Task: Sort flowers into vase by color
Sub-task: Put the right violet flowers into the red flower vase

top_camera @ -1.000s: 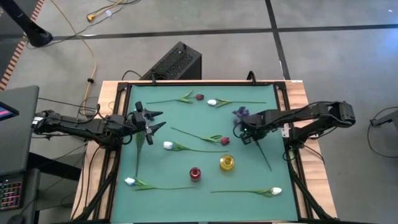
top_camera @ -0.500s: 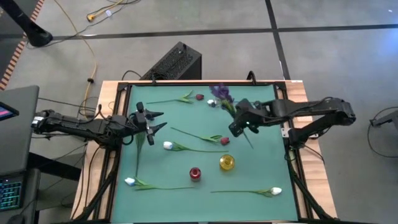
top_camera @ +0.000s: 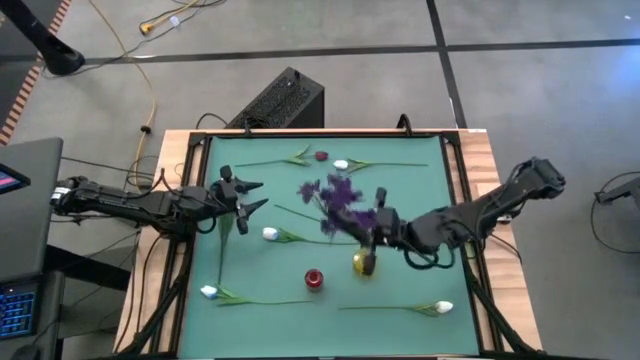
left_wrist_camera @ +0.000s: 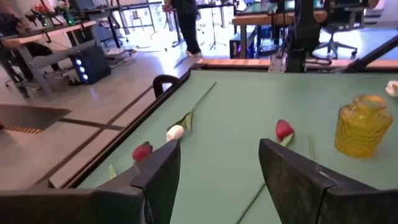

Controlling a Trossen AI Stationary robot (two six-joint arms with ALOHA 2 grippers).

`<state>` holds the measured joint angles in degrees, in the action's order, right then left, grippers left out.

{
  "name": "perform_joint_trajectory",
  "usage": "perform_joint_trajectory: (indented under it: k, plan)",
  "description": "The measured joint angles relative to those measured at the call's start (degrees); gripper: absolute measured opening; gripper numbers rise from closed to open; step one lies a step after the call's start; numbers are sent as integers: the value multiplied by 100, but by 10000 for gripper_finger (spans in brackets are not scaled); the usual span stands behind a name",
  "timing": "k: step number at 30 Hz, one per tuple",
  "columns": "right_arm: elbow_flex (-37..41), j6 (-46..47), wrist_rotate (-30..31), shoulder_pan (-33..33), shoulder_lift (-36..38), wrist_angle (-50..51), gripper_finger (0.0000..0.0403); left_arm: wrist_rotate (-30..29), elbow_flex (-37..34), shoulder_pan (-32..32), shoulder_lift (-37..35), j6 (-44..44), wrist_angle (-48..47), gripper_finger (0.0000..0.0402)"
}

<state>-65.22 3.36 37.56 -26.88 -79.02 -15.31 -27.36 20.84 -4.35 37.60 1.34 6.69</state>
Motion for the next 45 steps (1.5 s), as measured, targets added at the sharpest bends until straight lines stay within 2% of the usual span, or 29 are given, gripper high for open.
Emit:
perform_joint_trajectory:
  k: [3,6,16,27,33,45]
  plan:
    - [225,-80,-318,-110,-351,-903,27,0,0,1,0,54,-12,208]
    - [294,-7,-341,-217,-728,-1402,30,3,0,1,2,-65,-52,208]
    - [283,-38,-307,-497,-1226,-2099,30,15,-2,-1,0,-557,-571,208]
    - [283,-38,-155,-445,-1329,-1984,31,53,-190,-16,2,-818,-678,208]
    - [283,111,-155,-446,-1329,-1585,28,57,-223,-16,-2,-823,-573,208]
    - [309,360,-255,-156,-1437,-998,60,66,-223,-16,-2,-1065,-598,208]
